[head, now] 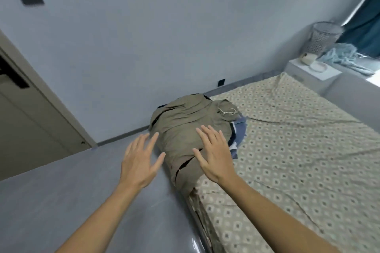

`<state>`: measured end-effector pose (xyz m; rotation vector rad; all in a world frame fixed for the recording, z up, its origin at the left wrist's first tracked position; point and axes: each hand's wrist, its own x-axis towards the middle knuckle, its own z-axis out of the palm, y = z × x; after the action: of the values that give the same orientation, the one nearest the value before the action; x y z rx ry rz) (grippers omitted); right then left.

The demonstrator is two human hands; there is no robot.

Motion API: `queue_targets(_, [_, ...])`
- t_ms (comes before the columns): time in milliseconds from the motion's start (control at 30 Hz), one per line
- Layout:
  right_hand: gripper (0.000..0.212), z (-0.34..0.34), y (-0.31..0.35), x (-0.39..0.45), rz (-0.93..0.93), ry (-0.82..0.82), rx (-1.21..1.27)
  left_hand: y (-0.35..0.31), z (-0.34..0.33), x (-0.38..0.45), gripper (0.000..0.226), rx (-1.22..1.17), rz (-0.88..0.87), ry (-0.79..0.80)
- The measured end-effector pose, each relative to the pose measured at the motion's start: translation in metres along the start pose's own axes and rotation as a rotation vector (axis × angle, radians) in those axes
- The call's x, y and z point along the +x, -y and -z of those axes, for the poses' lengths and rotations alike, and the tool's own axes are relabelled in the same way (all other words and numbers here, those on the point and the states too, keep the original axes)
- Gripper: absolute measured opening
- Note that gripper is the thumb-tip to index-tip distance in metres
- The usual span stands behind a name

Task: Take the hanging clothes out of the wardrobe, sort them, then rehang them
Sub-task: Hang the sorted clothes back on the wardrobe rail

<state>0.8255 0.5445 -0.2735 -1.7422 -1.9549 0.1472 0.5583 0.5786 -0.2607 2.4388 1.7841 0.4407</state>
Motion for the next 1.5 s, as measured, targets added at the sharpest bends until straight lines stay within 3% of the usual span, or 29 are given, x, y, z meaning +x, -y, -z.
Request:
queue_targets(400, [0.063, 0.016, -0.157, 0.051, -0.320, -0.114, 0.002, -0.095, -0.089, 0.198, 0.070, -0.038, -0.313, 0.095])
queue_targets(700, [0.067, -0.062, -0.250, 0.180, -0.559, -0.031, -0.048, -0.083, -0.195, 0.409, 0.067, -0.108, -0.516, 0.208])
queue_targets(967, [0.061, -0.151, -0.341, 0.318, -0.838, 0.015, 0.079, -0.075, -0.314, 0.573, 0.063, -0.155, -0.646, 0.375])
queue_targets(1233, [0.058, -0.271, -0.478, 0.366, -1.217, 0.107, 0.376, -0.093, -0.482, 0.630, 0.077, -0.089, -0.678, 0.613])
queue_targets(1333, [0.057, -0.313, -0.532, 0.366, -1.330, 0.030, 0.452, -0.099, -0.534, 0.637, 0.072, -0.034, -0.713, 0.683])
queue_targets(1500, [0.033, -0.354, -0.578, 0.372, -1.536, -0.031, 0.577, -0.096, -0.586, 0.642, 0.074, 0.035, -0.752, 0.745])
